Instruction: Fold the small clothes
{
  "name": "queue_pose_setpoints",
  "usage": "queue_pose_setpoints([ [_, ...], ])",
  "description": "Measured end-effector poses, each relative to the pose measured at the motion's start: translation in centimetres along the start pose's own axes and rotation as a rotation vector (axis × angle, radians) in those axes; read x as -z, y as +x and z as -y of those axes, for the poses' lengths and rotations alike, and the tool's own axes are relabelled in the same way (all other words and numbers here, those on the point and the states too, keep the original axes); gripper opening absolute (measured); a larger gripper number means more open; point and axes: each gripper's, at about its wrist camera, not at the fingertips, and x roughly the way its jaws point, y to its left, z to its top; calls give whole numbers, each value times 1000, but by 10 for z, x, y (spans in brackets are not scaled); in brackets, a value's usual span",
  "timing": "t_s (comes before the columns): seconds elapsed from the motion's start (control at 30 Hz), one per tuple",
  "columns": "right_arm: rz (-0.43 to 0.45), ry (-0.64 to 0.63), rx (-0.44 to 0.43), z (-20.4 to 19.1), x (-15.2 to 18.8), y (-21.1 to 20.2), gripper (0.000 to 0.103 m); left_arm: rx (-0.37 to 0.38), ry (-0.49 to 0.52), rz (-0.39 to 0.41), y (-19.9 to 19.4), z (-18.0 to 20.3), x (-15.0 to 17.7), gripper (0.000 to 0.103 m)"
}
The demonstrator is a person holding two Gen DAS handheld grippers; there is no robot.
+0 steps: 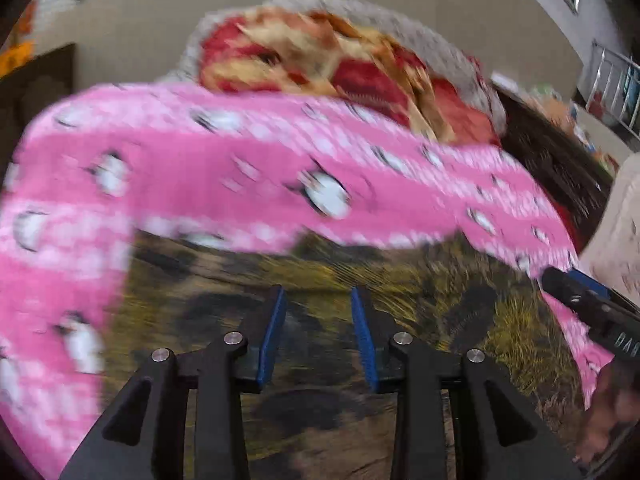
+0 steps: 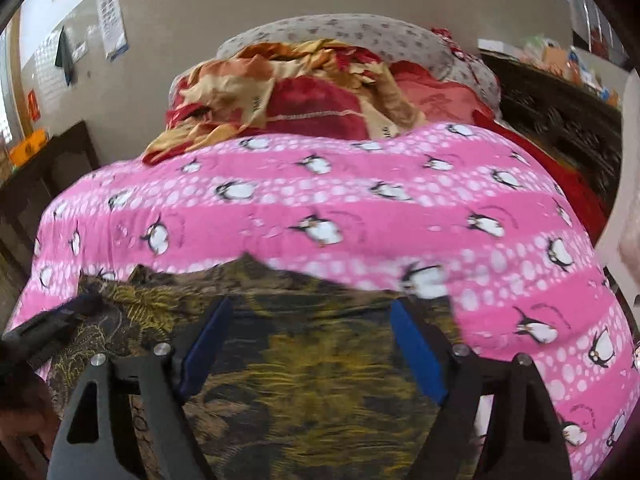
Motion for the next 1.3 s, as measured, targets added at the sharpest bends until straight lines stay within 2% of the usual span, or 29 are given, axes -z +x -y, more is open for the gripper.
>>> queue_pose_setpoints([
  [0.07,-60,-18,44,-10,12,27,85,-28,10,-49,24,1,8,13],
  [0.1,-93,-30,60,-9,18,42,85,-16,-6,-61,32,-3,14,13],
  [0.13,-151,-43,80,-6,33,66,90,10,-34,-47,30,-9,13,13],
  [0.2,-108,-6,24,0,38,67,94,69,-89,-42,29,-21,15,13],
  [0.3,-112,-38,25,-9,39,71,101,115,-139,-36,28,-30,17,14],
  [0.47,-113,-36,9,-10,39,71,103,95,-122,-38,31,-25,14,14],
  [0.57,-124,-42,-2,-10,38,67,102,108,-119,-51,27,-24,13,14],
  [0.63,-130,-53,27,-5,37,47,92,83,-51,-119,11,-21,20,14],
  [0.7,-105,-71,31,-1,41,17,92,74,-19,-159,-16,-20,34,14],
  [0.77,-51,-102,-41,2,53,-27,92,75,5,-162,-48,-20,53,14],
  [0.83,-30,-138,-71,3,64,-54,92,31,45,-141,-83,-19,79,14],
  [0.93,8,-205,-122,7,95,-84,94,14,45,-165,-99,-28,106,14],
  [0.97,0,-221,-124,10,106,-82,95,23,29,-173,-99,-34,114,14],
  [1.0,-24,-222,-123,12,117,-75,95,50,29,-135,-103,-38,122,14],
  [1.07,-125,-186,-108,23,142,-46,97,67,30,-108,-112,-40,129,14],
  [1.1,-82,-198,-99,20,139,-53,98,73,0,-96,-123,-42,131,14],
  [1.13,-89,-208,-92,15,136,-53,103,90,-34,-76,-135,-45,133,14],
  [1.17,-97,-212,-80,13,137,-50,103,117,-65,-59,-145,-49,135,14],
  [1.2,-97,-220,-53,10,139,-46,103,172,-113,-41,-159,-55,140,14],
  [1.23,-84,-222,-40,9,140,-47,103,225,-162,-21,-171,-61,148,19],
  [1.27,-82,-222,-34,8,140,-47,103,242,-184,-14,-176,-64,152,31],
  [1.3,-82,-218,-39,10,140,-47,103,238,-213,-14,-182,-69,163,38],
])
